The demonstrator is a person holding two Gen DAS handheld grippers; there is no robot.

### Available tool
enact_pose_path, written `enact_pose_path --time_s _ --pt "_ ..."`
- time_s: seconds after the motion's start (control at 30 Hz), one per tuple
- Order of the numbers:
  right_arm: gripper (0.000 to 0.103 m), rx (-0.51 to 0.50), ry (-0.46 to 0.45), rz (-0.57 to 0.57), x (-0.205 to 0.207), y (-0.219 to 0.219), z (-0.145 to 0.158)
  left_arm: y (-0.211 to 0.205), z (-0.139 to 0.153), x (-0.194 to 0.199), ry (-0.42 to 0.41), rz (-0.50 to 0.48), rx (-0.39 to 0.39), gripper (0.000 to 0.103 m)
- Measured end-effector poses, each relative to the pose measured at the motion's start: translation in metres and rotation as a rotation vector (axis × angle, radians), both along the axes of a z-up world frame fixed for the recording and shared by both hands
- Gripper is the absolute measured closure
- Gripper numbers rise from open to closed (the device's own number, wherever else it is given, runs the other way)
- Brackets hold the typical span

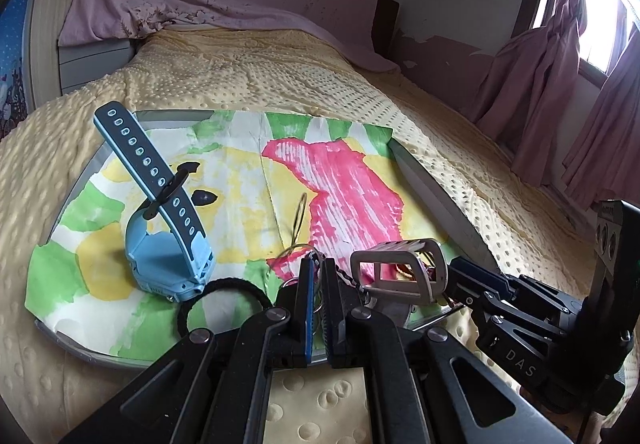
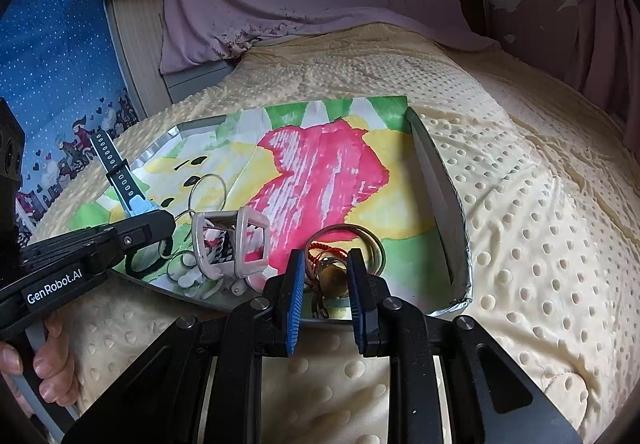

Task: Organize jewelry
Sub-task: 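Carry both rings into the metal tray and open both tools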

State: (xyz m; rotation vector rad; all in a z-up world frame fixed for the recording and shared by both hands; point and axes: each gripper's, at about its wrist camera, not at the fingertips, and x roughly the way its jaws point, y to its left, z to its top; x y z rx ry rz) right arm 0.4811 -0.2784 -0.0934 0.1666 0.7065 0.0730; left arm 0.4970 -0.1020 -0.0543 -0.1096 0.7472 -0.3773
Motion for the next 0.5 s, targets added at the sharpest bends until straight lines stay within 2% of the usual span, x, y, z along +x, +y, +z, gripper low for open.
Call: enact_pose_path --time_s 0.17,0.3,0.5 --pt "0.081 0.006 -0.006 0.002 -0.001 0.000 0.000 0.001 0.000 -0.004 -0.003 0.005 0.004 0.099" --pt "0.069 0.011 -0.024 -0.010 -0.007 -0.003 0.002 0.001 0.002 -0.007 -0.008 0.008 0.005 0.099" --pt "0.068 0.022 -0.046 -0.029 -0.014 -0.008 0.004 0.001 0.003 -0.013 -0.016 0.025 0.020 0.099"
